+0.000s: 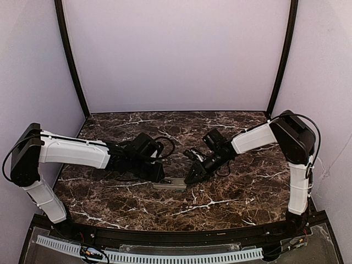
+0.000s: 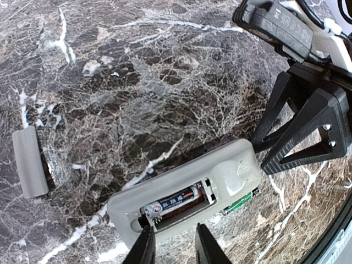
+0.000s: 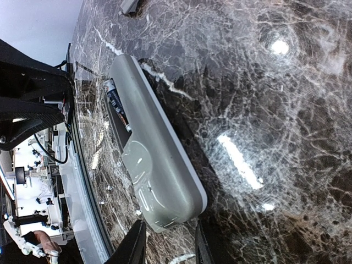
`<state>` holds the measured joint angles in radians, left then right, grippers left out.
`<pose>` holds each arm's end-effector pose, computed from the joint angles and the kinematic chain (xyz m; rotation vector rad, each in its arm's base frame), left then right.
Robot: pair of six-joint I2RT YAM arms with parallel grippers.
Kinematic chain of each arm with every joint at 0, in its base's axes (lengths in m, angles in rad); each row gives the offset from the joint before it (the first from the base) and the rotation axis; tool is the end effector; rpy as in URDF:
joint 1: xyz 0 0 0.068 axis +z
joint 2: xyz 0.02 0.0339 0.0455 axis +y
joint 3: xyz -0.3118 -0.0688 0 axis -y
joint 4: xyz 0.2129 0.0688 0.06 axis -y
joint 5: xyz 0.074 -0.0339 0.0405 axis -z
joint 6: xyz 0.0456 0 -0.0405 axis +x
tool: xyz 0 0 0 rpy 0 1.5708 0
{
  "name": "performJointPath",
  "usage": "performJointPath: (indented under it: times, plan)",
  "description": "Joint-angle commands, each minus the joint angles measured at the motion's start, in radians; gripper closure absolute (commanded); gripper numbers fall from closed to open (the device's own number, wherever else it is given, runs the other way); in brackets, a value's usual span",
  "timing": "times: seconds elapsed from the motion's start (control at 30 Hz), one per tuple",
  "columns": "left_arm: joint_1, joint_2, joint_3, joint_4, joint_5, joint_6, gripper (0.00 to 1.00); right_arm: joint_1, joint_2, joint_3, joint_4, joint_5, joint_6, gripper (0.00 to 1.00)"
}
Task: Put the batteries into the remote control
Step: Press the battery in the battery compartment.
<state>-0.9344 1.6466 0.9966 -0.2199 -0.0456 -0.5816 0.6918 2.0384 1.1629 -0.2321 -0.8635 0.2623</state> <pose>0.1957 -0.2614 0.2520 0.4246 2.5026 -0.5958 0.2777 0.2750 0.1741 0.8856 -2.6460 -1.4357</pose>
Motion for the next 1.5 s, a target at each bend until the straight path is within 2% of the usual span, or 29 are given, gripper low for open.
performJointPath:
  times: [0.0, 0.23, 1.13, 1.47]
  plan:
    - [-0.004, 0.007, 0.039, -0.067, -0.025, 0.026, 0.71, 0.009, 0.017, 0.019, 0.009, -0.010, -0.015, 0.70]
    - [-0.003, 0.034, 0.051, -0.062, -0.028, 0.034, 0.68, 0.009, 0.019, 0.018, 0.010, -0.011, -0.016, 0.70]
    - [-0.004, 0.104, 0.066, -0.036, -0.008, 0.054, 0.71, 0.009, 0.022, 0.016, 0.010, -0.013, -0.017, 0.71]
    - [-0.004, 0.113, 0.070, -0.036, 0.003, 0.060, 0.76, 0.009, 0.022, 0.017, 0.009, -0.014, -0.016, 0.72]
